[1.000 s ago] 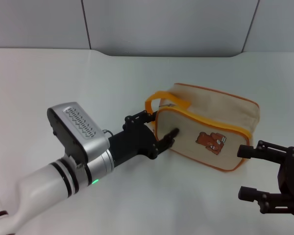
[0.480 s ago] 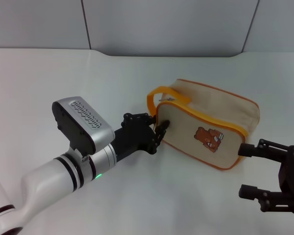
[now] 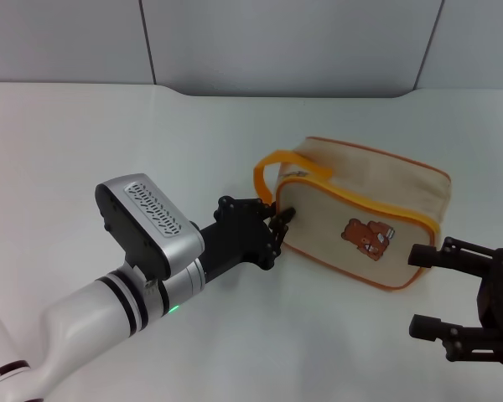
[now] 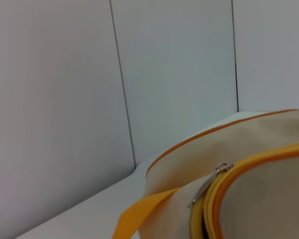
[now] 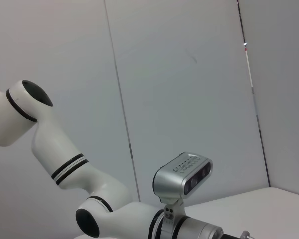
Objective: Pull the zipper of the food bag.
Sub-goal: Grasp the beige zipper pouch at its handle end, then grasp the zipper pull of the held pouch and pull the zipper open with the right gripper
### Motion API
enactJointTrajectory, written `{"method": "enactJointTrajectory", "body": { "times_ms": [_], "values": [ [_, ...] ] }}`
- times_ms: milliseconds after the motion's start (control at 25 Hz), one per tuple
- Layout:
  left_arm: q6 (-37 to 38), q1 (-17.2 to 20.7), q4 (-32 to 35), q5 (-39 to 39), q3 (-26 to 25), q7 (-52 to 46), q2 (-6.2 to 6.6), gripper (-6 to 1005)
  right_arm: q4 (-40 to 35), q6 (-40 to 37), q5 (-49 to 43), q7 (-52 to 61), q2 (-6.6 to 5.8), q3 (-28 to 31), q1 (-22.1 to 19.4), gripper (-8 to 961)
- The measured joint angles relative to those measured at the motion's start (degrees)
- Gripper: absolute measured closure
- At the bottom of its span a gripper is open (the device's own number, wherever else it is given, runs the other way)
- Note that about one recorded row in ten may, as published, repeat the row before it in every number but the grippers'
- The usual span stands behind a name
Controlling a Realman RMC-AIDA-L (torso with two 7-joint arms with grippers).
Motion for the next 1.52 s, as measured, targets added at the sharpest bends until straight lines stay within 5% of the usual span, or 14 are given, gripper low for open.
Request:
{"method": "enactJointTrajectory", "body": {
  "times_ms": [880,1200,1320,1520],
  "values": [
    [12.24,3.64,-2.01,-0.01,0.28,14.32,0.00,938,0.54,-0.22,0.01,-4.20,0.82,4.63,-1.11,117],
    [30.10,7.16,1.95,3.51,0.33,24.15,0.10,938,3.16,0.02,0.14,-12.83,3.41,19.87,-2.41,117],
    [34.50,7.64,3.24,5.07,0.31,26.54,0.16,939,11.94,0.76,0.17,-23.59,3.66,32.78,-3.51,117],
    [37.86,7.70,5.32,6.94,0.22,28.32,0.25,939,21.24,5.13,0.18,-36.38,3.81,43.99,-4.76,117]
  ]
}}
